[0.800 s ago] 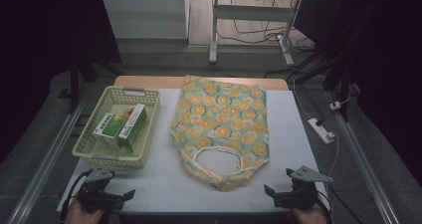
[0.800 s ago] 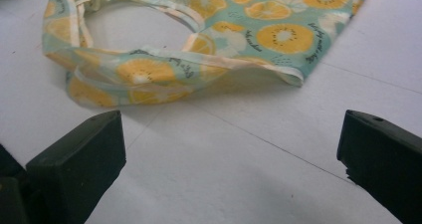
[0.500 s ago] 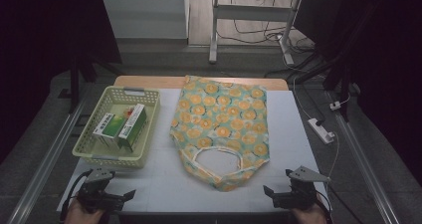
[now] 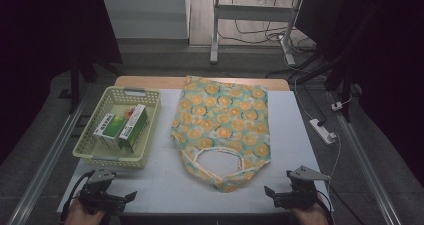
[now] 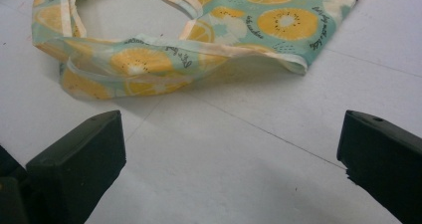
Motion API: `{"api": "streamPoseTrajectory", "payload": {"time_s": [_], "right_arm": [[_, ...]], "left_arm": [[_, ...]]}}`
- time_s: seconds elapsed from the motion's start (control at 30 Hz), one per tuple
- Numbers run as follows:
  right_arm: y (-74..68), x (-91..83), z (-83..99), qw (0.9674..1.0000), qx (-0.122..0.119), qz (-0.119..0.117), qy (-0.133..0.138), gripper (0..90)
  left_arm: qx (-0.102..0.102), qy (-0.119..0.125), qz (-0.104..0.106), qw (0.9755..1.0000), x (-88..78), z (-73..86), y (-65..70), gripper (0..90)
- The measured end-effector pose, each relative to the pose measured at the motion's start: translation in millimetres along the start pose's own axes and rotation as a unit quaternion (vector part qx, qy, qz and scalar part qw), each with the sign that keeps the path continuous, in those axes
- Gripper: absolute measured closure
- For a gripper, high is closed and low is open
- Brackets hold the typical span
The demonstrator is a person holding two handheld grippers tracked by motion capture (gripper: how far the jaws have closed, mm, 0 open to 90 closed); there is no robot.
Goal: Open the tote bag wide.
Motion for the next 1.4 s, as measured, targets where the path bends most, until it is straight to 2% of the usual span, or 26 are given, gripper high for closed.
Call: {"api": "streamPoseTrajectory", "payload": {"time_s": [0.33, 0.43, 0.67, 0.9, 1.23, 1.4], "right_arm": [[-2.5, -0.4, -2.6, 1.0000, -0.001, -0.006, 0.001, 0.0], [-4.7, -1.9, -6.0, 0.9999, -0.013, -0.004, 0.004, 0.0], [-11.3, 2.8, -7.3, 0.9994, -0.031, -0.017, -0.005, 0.0], [-19.0, 4.1, -17.2, 0.9982, -0.055, -0.022, 0.007, 0.0], [-33.4, 15.0, -25.7, 0.9940, -0.095, -0.055, -0.003, 0.0], [-40.3, 19.5, -31.1, 0.9926, -0.096, -0.075, -0.002, 0.0]], "left_arm": [[0.002, 0.002, 0.003, 1.0000, -0.4, -0.1, 0.2, 0.0], [0.000, 0.004, 0.005, 1.0000, -0.8, -0.2, -0.3, 0.0], [0.001, 0.003, 0.004, 1.0000, -0.4, -0.1, 0.0, 0.0], [0.000, 0.002, 0.004, 1.0000, -0.3, -0.1, -0.3, 0.0], [0.005, -0.003, 0.004, 1.0000, 0.9, 0.1, 0.4, 0.0], [0.003, -0.002, 0.005, 1.0000, 0.6, 0.0, 0.0, 0.0]]}}
Point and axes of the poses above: each handheld gripper's, and its own axes: x roughly forward along the jaws, z roughly out of its underside, y roughly to its right, the point moved 7 cm from there along x, roughly forward along the jaws, and after that the axes turned 5 degrees about -x, right-handed, at the moved point
